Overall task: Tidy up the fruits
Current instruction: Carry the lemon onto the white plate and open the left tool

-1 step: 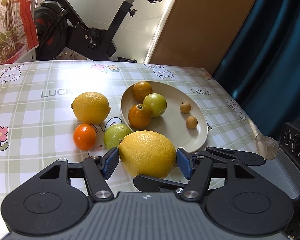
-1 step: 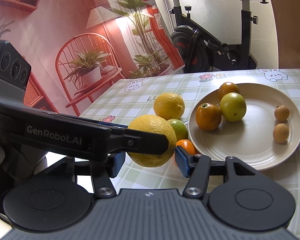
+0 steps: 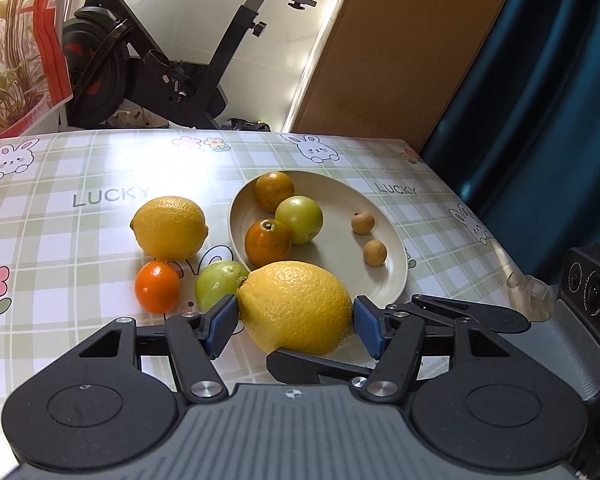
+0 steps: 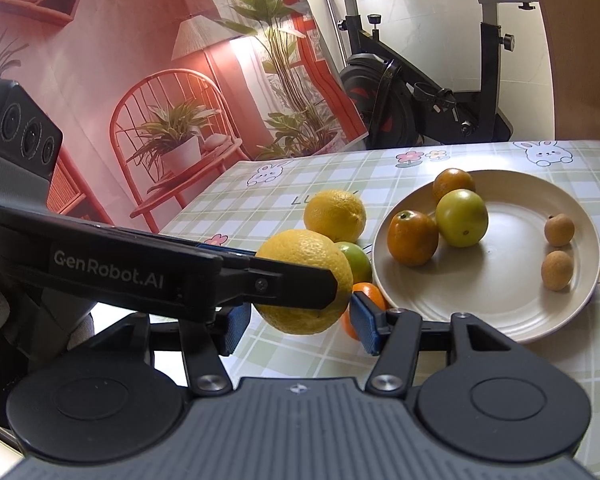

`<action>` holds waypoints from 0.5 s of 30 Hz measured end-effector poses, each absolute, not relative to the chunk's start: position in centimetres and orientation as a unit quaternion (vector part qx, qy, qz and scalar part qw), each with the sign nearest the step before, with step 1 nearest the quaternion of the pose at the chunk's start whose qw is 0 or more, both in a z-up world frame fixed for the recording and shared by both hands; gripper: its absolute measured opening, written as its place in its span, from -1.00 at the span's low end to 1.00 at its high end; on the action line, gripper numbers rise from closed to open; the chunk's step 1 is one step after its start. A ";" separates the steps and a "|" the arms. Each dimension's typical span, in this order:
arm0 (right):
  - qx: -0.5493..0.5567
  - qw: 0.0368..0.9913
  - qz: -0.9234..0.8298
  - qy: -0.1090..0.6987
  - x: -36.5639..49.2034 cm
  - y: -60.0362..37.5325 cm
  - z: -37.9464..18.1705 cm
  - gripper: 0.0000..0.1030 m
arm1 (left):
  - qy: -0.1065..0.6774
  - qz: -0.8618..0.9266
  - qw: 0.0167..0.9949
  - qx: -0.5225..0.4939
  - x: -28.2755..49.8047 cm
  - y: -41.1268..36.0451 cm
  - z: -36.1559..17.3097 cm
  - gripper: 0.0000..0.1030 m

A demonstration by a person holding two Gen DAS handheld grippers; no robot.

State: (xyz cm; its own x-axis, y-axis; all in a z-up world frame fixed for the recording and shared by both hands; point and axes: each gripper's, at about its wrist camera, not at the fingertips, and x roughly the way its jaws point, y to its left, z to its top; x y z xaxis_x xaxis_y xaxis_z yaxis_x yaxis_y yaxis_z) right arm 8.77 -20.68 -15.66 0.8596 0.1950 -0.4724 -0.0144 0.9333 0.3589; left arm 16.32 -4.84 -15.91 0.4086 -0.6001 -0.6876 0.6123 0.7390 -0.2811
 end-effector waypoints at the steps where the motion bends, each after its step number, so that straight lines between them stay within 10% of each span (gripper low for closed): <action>1: 0.176 0.949 0.053 0.256 8.6 -21.0 -15.5 0.12 | 0.405 -0.363 0.839 0.008 16.4 -5.2 -15.7 0.28; 15: 0.187 0.956 0.014 0.228 8.1 -26.4 -14.1 0.12 | 0.396 -0.379 0.836 0.026 18.0 -11.3 -14.3 0.27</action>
State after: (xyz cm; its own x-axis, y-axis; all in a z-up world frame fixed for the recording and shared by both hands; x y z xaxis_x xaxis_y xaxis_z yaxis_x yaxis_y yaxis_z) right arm 8.14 -26.37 -14.10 0.8959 0.1115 -0.4300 0.0588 0.9297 0.3637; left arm 18.00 -11.35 -14.28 0.3992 -0.6133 -0.6815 0.6543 0.7113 -0.2568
